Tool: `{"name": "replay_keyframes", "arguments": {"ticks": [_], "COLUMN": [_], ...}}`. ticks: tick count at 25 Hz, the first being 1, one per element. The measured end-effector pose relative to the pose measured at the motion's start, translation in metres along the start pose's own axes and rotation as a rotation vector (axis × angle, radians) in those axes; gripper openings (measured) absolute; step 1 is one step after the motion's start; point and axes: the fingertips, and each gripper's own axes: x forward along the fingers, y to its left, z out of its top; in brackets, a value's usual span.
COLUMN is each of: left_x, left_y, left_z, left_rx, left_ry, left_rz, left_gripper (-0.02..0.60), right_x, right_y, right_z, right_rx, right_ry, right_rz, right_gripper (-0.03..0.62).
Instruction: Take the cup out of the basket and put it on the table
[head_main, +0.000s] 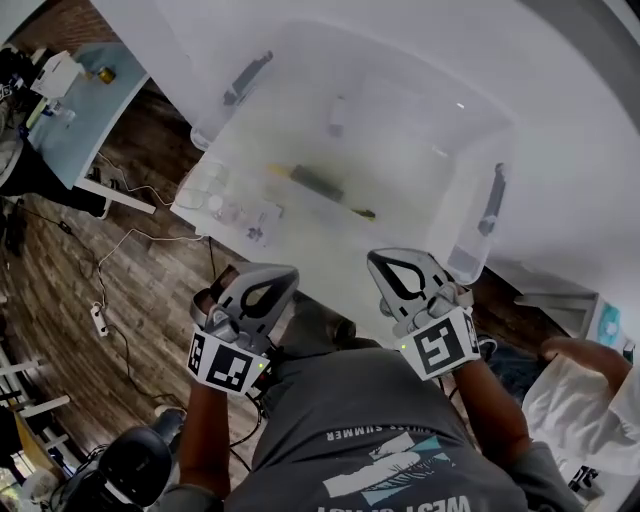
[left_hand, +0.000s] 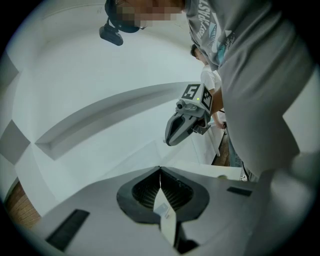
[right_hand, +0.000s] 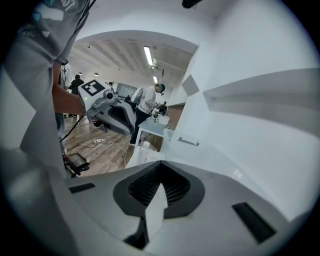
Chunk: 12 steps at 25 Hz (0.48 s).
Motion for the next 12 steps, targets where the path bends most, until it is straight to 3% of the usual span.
{"name": "replay_keyframes", "arguments": {"ticks": [4,12], "left_x": [0.007,-0.003], "left_y": [0.005,0.0], "left_z": [0.012,0.034], "left_rx": [0.023,0.069], "left_ry": [-0.014,-0.005], "left_rz": [0.013,0.035], "left_gripper": [0.009,0.009], "right_x": [-0.024,-0.051], "right_y": [-0.024,-0.019], "right_z": [0.024,0.047], "right_rx": [-0.05,-0.015], "right_ry": [-0.058,-0.122], "right_rz": [-0.051,-0.082], "right_gripper": [0.011,0.011]}}
